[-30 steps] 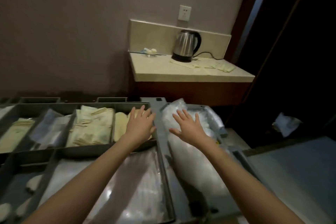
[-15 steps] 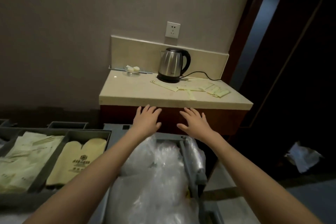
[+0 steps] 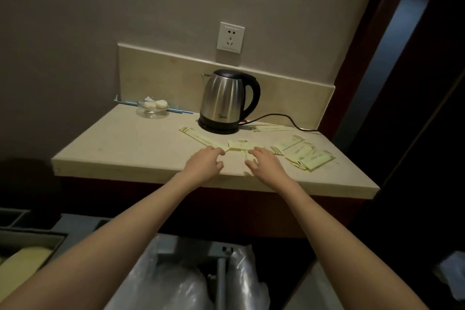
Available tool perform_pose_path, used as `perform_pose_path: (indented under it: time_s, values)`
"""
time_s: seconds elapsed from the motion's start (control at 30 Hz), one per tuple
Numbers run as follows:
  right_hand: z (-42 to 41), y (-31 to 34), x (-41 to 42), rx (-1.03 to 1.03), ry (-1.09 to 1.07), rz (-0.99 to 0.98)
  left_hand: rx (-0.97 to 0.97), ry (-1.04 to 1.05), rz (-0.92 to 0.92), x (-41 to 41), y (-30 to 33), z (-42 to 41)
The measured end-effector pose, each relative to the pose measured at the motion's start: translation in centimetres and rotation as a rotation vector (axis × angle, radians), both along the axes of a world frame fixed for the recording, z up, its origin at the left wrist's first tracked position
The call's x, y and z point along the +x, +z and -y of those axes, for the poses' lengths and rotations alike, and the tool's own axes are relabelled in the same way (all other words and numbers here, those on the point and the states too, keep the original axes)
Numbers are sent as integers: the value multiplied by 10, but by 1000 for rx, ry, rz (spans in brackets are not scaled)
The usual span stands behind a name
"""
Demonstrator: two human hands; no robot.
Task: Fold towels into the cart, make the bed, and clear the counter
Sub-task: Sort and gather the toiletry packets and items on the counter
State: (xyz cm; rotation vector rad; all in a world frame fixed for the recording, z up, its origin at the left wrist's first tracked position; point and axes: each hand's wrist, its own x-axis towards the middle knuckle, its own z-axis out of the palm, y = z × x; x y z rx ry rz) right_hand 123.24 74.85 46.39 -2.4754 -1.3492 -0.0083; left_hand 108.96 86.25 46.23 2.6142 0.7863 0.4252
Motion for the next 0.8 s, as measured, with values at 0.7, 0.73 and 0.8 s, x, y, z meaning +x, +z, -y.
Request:
perform_pose_path:
  time_s: [0.7, 0.73, 0.8]
  values:
    - [-76, 8, 93, 109, 84, -125, 3, 77, 43, 53, -21, -50]
    - [-75, 12, 91, 119, 95, -118, -51, 85, 101, 52, -21, -48]
    - [-73, 24, 85, 158, 120, -144, -193, 114, 254, 49, -16, -41]
